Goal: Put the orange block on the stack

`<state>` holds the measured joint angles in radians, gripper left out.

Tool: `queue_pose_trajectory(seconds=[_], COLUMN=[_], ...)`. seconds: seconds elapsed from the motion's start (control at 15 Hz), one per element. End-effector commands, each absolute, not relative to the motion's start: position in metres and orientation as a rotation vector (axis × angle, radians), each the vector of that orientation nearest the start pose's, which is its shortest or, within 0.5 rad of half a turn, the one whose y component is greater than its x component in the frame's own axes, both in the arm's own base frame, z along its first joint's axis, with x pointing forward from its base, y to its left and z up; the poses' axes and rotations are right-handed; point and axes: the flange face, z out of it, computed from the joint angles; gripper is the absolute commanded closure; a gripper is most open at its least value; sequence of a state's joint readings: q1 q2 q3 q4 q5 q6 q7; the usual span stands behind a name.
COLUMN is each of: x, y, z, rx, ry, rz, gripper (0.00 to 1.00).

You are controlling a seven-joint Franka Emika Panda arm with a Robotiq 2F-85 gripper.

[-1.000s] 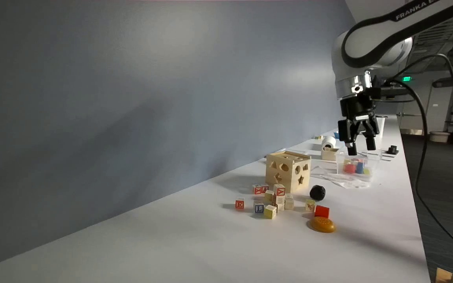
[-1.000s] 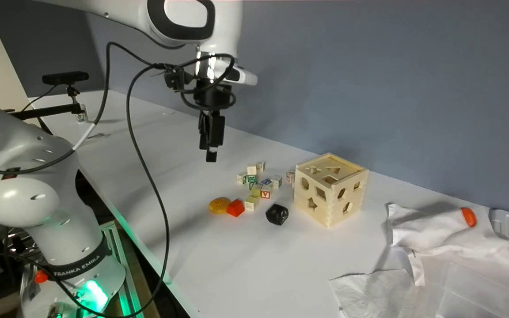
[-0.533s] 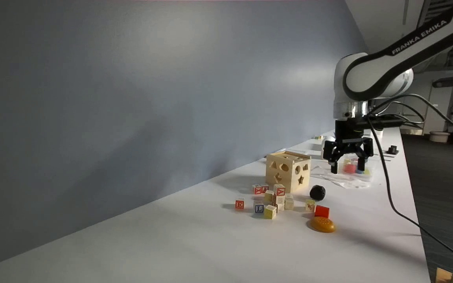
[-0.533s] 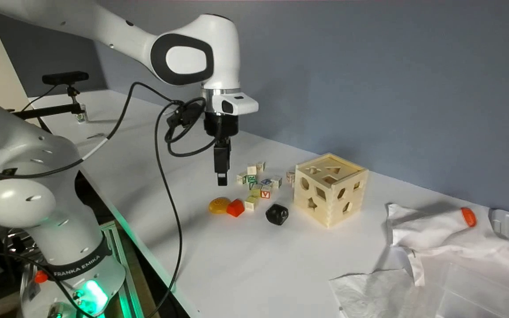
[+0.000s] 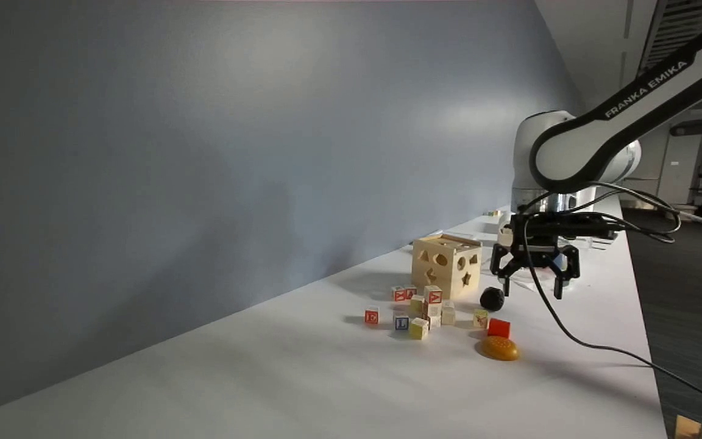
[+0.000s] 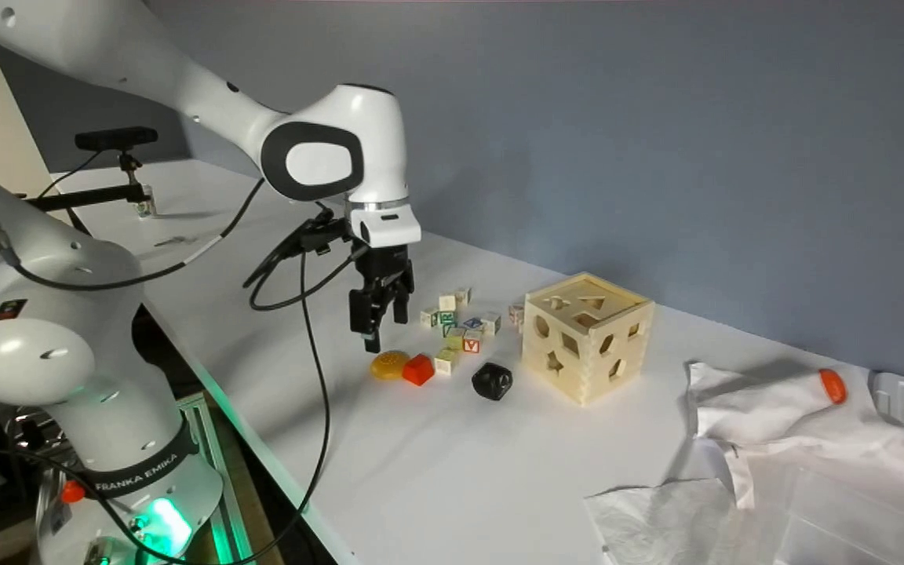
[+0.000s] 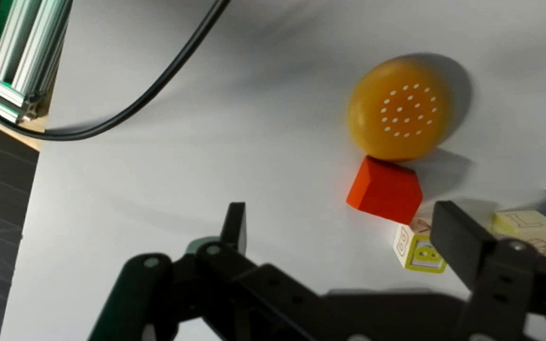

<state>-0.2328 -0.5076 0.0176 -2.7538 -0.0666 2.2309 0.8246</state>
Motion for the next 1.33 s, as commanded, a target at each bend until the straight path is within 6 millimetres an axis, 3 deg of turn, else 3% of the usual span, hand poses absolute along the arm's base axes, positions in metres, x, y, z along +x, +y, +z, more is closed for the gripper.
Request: queue_pose_trajectory(seconds=[0.0,0.27,0.47,0.93,1.27], x=[0.349,0.352,0.362,0.373,0.378], y=[-0.075,-0.074,-0.077,-0.081,-0.083], z=[0.365,0.364,0.353,0.31,0.292], rx=[-2.803,-2.797,-2.71,-2.566,-2.478], ry=[1.546,1.555,1.711,1.988,2.076], rz=[-0.003,0.0,-0.075,-0.077,-0.081], gripper=[0.0,0.0,0.0,0.0,0.0])
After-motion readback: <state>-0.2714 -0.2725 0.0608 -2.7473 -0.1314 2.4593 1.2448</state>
